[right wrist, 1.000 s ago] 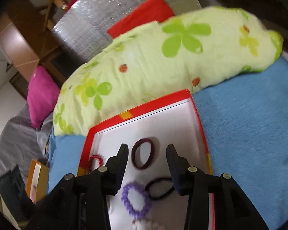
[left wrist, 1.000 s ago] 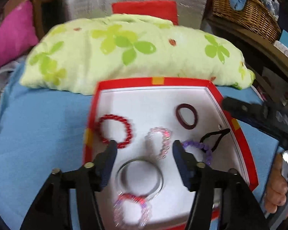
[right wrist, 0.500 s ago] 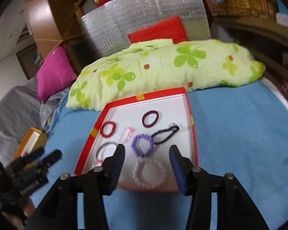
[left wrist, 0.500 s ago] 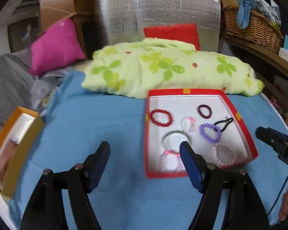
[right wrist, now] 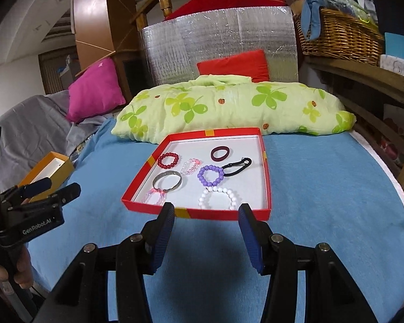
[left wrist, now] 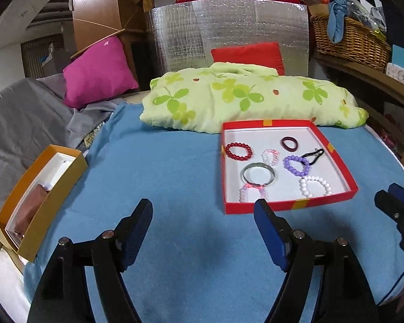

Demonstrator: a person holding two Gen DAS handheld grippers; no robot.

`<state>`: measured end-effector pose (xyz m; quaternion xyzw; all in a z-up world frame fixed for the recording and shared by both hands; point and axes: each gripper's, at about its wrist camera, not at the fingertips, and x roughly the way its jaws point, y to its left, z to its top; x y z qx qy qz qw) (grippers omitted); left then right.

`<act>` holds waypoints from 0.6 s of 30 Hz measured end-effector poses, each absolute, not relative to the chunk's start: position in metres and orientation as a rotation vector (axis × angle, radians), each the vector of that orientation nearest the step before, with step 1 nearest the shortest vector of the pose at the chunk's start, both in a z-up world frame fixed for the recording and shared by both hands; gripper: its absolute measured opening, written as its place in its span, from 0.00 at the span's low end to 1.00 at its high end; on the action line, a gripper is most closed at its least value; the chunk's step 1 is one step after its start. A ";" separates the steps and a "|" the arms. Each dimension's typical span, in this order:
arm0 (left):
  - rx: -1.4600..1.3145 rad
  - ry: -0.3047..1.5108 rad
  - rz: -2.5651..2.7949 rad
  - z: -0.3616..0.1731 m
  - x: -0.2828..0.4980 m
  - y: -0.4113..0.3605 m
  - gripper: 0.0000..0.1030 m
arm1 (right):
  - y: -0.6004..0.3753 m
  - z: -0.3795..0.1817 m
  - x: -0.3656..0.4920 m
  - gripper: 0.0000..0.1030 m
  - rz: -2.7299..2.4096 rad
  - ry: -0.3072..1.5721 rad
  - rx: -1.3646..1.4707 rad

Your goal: Organize jewelry

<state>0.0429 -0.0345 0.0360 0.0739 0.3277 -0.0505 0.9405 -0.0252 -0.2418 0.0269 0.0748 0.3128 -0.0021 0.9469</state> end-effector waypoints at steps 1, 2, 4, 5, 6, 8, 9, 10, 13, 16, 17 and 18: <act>0.147 0.670 -0.104 0.036 0.042 -0.035 0.76 | -0.241 0.026 -0.027 0.52 -0.007 0.636 0.144; 0.146 0.670 -0.104 0.036 0.041 -0.035 0.77 | -0.240 0.025 -0.028 0.52 -0.009 0.637 0.137; 0.147 0.669 -0.105 0.035 0.040 -0.035 0.77 | -0.240 0.024 -0.027 0.52 -0.012 0.641 0.132; 0.147 0.670 -0.106 0.035 0.039 -0.035 0.77 | -0.241 0.023 -0.026 0.52 -0.015 0.642 0.133; 0.148 0.669 -0.107 0.034 0.039 -0.036 0.77 | -0.241 0.022 -0.025 0.52 -0.017 0.644 0.133; 0.153 0.671 -0.104 0.032 0.039 -0.037 0.77 | -0.241 0.019 -0.021 0.52 -0.017 0.655 0.129; 0.153 0.673 -0.104 0.031 0.040 -0.037 0.78 | -0.241 0.017 -0.020 0.52 -0.018 0.659 0.129; 0.152 0.675 -0.104 0.030 0.041 -0.037 0.78 | -0.240 0.016 -0.019 0.52 -0.018 0.664 0.127; 0.146 0.684 -0.099 0.025 0.044 -0.035 0.78 | -0.236 0.013 -0.014 0.52 -0.008 0.681 0.108; 0.149 0.694 -0.087 0.020 0.049 -0.035 0.78 | -0.234 0.011 -0.012 0.54 -0.004 0.687 0.094; 0.152 0.698 -0.079 0.018 0.051 -0.035 0.78 | -0.234 0.010 -0.012 0.54 -0.006 0.689 0.094; 0.153 0.702 -0.074 0.016 0.053 -0.035 0.78 | -0.234 0.010 -0.011 0.54 -0.007 0.692 0.096</act>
